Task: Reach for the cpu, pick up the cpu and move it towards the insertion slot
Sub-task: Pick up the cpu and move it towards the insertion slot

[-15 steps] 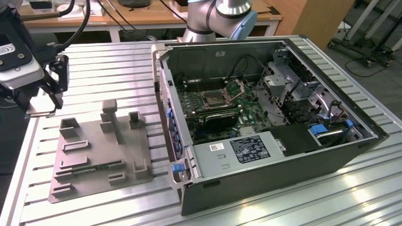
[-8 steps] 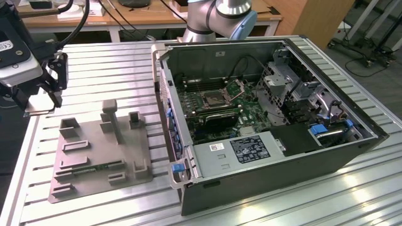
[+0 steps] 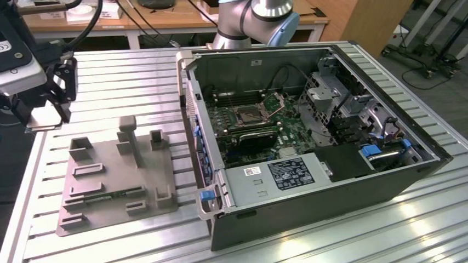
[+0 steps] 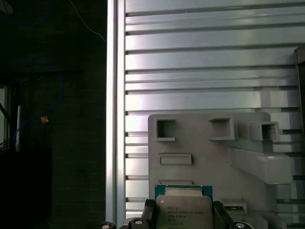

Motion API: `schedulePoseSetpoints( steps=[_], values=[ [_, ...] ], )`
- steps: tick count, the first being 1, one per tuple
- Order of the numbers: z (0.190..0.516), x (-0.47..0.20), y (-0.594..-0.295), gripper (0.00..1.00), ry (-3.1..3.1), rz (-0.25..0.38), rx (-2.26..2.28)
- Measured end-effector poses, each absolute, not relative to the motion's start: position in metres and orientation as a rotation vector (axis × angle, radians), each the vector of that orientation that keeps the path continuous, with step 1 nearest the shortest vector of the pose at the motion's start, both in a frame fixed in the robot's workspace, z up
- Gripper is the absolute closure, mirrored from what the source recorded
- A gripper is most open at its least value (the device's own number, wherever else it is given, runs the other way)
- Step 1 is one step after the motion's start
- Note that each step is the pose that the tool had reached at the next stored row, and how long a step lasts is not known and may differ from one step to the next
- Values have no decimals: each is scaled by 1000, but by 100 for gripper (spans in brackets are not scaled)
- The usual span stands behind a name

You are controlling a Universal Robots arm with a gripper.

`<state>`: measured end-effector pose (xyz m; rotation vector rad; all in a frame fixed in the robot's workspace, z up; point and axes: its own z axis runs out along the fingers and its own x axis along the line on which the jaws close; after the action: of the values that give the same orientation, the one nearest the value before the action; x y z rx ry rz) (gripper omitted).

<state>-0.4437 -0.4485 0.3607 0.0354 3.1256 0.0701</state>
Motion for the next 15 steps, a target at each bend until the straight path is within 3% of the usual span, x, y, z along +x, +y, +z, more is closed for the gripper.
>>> schedulePoseSetpoints(
  steps=[15],
  values=[
    [370, -444, -449, 46, 3126, 70, 35]
  ],
)
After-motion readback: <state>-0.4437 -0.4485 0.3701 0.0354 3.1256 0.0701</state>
